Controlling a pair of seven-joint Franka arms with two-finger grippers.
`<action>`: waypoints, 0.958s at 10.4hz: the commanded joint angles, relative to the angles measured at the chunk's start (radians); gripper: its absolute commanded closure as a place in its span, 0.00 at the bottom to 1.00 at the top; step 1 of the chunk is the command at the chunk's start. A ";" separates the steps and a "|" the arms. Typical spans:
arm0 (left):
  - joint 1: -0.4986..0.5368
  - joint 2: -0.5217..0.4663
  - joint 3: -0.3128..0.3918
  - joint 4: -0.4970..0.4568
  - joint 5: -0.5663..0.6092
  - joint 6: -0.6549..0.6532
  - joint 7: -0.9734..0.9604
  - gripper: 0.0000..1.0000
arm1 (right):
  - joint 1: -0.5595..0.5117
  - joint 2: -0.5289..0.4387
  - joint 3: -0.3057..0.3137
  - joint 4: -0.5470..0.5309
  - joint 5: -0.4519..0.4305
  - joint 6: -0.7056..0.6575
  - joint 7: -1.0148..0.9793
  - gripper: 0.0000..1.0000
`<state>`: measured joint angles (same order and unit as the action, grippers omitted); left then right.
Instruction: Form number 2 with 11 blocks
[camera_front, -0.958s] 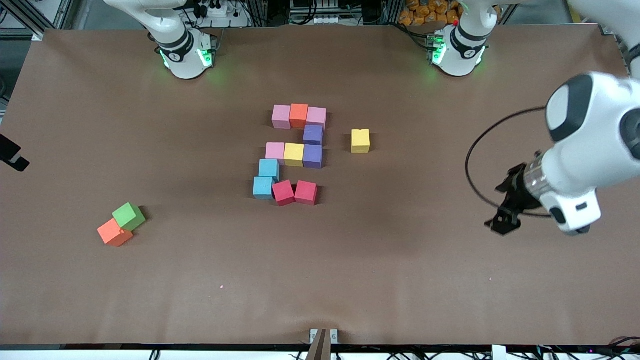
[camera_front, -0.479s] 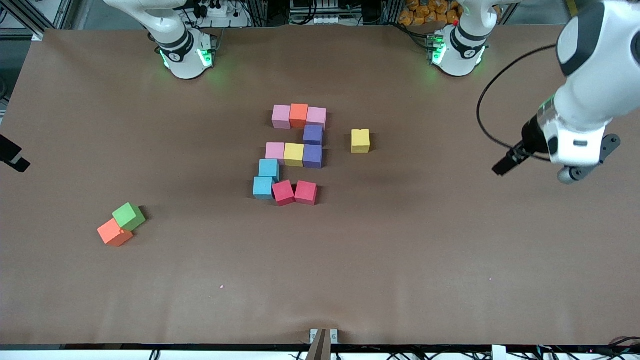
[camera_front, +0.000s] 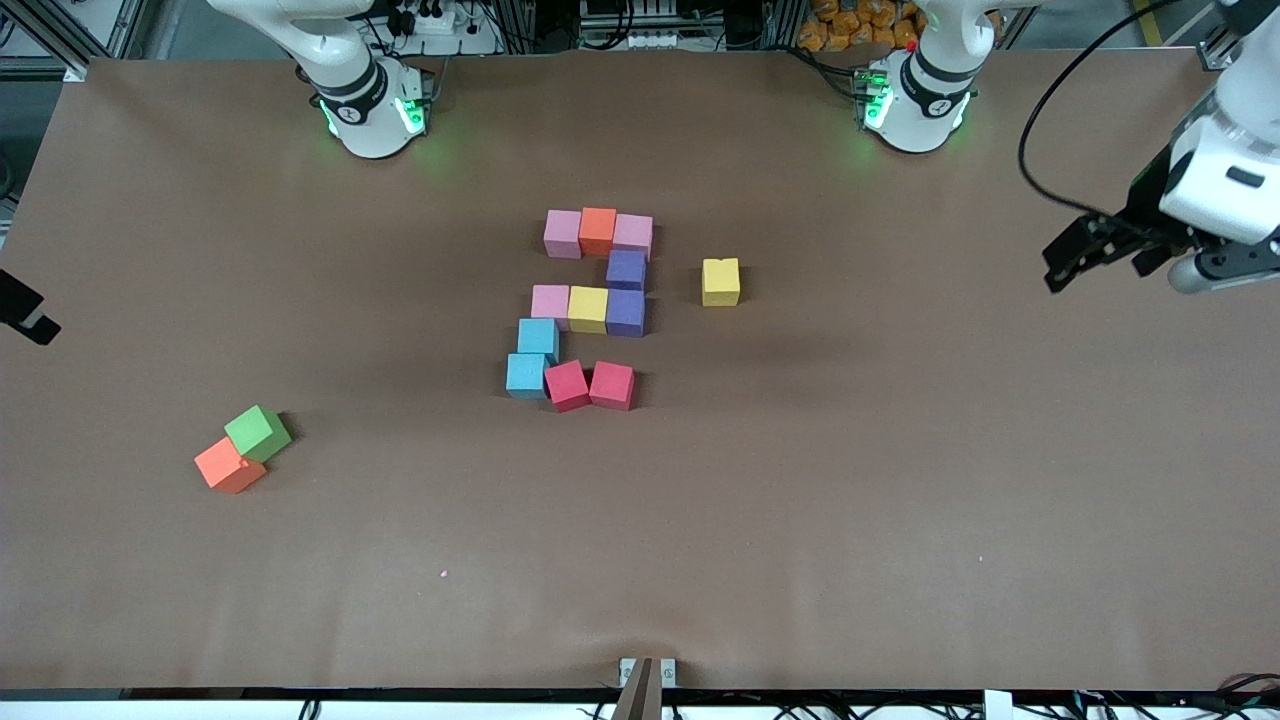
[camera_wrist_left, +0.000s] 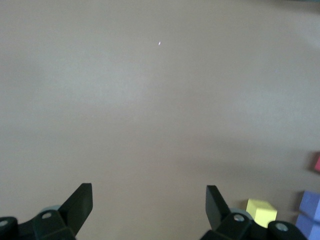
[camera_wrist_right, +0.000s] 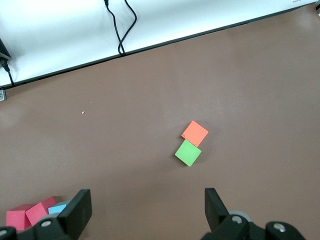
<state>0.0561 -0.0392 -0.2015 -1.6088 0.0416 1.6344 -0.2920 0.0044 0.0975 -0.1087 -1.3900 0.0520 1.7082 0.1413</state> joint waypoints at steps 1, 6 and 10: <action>-0.025 0.006 0.031 0.073 0.008 -0.100 0.080 0.00 | 0.000 0.002 0.000 0.009 0.006 -0.001 0.006 0.00; -0.032 0.007 0.033 0.099 -0.029 -0.128 0.100 0.00 | 0.000 0.008 0.000 0.009 0.009 -0.001 0.006 0.00; -0.039 0.012 0.031 0.099 -0.028 -0.128 0.099 0.00 | 0.005 0.010 0.001 0.009 0.009 0.018 0.006 0.00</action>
<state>0.0292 -0.0356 -0.1819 -1.5305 0.0323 1.5279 -0.2165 0.0055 0.1033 -0.1075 -1.3901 0.0522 1.7223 0.1413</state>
